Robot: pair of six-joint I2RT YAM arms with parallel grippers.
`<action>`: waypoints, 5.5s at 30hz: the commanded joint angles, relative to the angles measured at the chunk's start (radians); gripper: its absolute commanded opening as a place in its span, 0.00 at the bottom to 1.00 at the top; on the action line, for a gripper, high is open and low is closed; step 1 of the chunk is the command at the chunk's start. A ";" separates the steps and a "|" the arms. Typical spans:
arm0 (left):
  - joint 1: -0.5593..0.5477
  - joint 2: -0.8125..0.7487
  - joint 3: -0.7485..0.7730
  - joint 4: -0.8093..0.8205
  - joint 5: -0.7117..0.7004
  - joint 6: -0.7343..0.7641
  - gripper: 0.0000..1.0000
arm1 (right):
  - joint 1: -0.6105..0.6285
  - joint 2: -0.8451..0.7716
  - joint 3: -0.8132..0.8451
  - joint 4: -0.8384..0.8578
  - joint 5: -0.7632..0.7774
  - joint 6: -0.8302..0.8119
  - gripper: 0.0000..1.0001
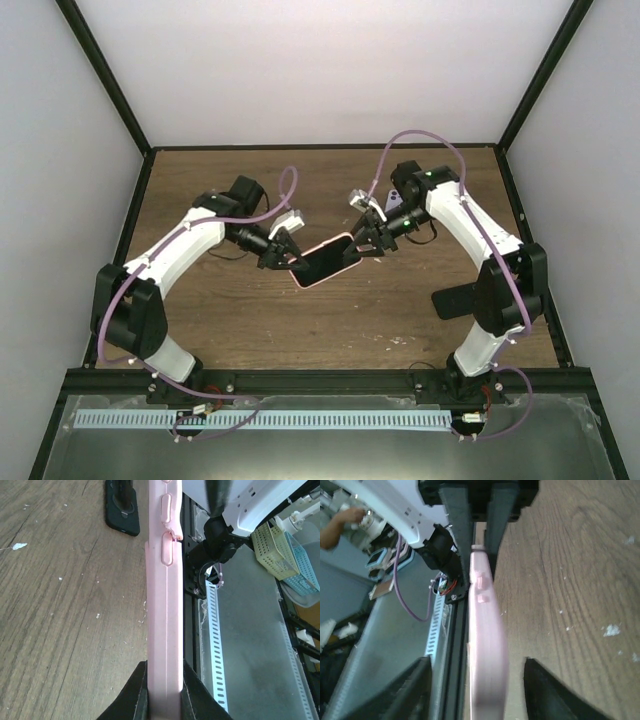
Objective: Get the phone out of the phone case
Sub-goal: Adjust the phone, then remove the phone case from the phone.
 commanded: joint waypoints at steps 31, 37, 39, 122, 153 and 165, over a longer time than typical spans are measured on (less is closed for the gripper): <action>0.140 -0.238 -0.369 1.449 0.147 -1.227 0.00 | -0.072 -0.227 -0.255 1.444 -0.110 1.360 1.00; 0.140 -0.229 -0.409 1.603 0.140 -1.328 0.00 | -0.011 -0.211 -0.286 1.489 -0.086 1.483 0.98; 0.139 -0.230 -0.412 1.611 0.141 -1.335 0.00 | -0.005 -0.202 -0.297 1.524 -0.097 1.512 0.97; 0.135 -0.279 -0.343 0.812 0.000 -0.745 0.37 | 0.031 -0.190 -0.196 1.430 -0.461 1.410 0.01; 0.215 -0.360 -0.352 0.773 0.141 -0.684 0.51 | 0.022 -0.164 -0.038 1.255 -0.482 1.312 0.01; 0.176 -0.383 -0.348 0.865 0.249 -0.821 0.57 | 0.024 -0.134 -0.042 1.231 -0.451 1.280 0.01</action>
